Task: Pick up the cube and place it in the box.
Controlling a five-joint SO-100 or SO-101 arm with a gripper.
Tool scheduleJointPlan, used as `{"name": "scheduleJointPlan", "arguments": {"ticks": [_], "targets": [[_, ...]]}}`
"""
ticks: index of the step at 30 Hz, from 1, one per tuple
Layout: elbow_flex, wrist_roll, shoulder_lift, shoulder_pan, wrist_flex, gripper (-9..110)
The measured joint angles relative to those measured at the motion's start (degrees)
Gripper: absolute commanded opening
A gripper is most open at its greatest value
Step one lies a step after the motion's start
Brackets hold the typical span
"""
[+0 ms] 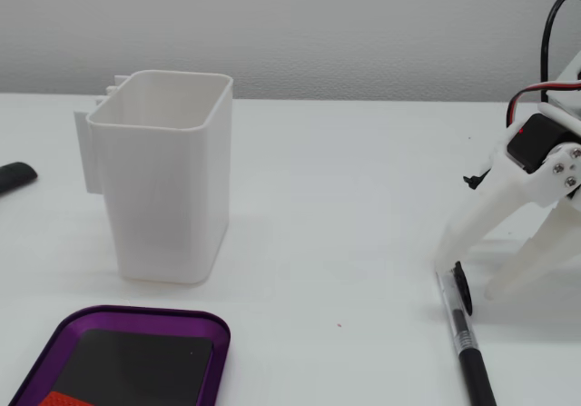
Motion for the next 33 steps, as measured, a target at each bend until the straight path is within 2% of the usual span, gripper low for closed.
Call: {"name": "scheduleJointPlan", "arguments": {"ticks": [12,33], "targets": [[1.0,5.4,0.0,2.7,-0.5,0],[1.0,5.4,0.0,2.7,-0.7,0]]}}
